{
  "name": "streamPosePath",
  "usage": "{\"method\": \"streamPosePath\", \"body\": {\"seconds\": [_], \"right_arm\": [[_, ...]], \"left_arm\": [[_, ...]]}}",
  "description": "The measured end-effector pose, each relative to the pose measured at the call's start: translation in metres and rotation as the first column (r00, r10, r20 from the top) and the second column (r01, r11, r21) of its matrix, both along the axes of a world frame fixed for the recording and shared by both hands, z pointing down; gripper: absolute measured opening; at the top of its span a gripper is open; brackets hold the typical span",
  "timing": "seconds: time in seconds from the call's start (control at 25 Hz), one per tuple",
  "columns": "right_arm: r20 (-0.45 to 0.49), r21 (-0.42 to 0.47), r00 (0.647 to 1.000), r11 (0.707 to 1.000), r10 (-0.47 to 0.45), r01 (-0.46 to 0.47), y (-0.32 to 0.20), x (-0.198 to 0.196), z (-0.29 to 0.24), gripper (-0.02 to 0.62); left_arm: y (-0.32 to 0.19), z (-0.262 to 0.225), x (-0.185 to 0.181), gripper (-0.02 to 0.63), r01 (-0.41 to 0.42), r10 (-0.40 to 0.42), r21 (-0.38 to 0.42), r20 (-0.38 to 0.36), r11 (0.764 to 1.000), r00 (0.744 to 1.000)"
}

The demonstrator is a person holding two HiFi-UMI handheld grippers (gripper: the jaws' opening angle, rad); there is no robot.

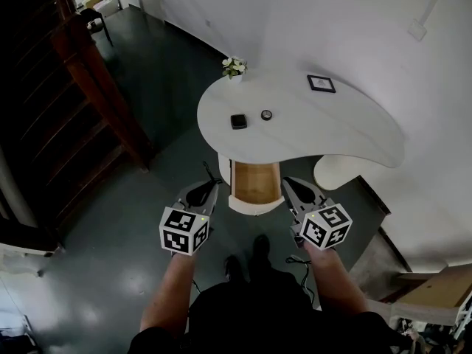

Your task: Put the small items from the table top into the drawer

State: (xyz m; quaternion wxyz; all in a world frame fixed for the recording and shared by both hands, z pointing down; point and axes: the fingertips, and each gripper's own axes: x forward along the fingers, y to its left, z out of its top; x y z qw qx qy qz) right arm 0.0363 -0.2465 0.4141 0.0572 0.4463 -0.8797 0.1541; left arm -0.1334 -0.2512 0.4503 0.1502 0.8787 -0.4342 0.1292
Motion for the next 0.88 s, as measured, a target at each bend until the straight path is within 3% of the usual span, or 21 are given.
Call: {"method": "streamPosePath", "body": {"seconds": [0.48, 0.88], "right_arm": [[0.028, -0.078, 1.0, 0.997, -0.009, 0.011, -0.049, 0.038, 0.047, 0.011], [0.026, -0.177, 1.0, 0.984, -0.012, 0.017, -0.066, 0.055, 0.1, 0.011]], "left_arm": [[-0.043, 0.054, 0.057, 0.029, -0.053, 0.061, -0.115, 0.066, 0.992, 0.996], [-0.059, 0.132, 0.096, 0.029, -0.173, 0.225, -0.259, 0.185, 0.95, 0.957]]}}
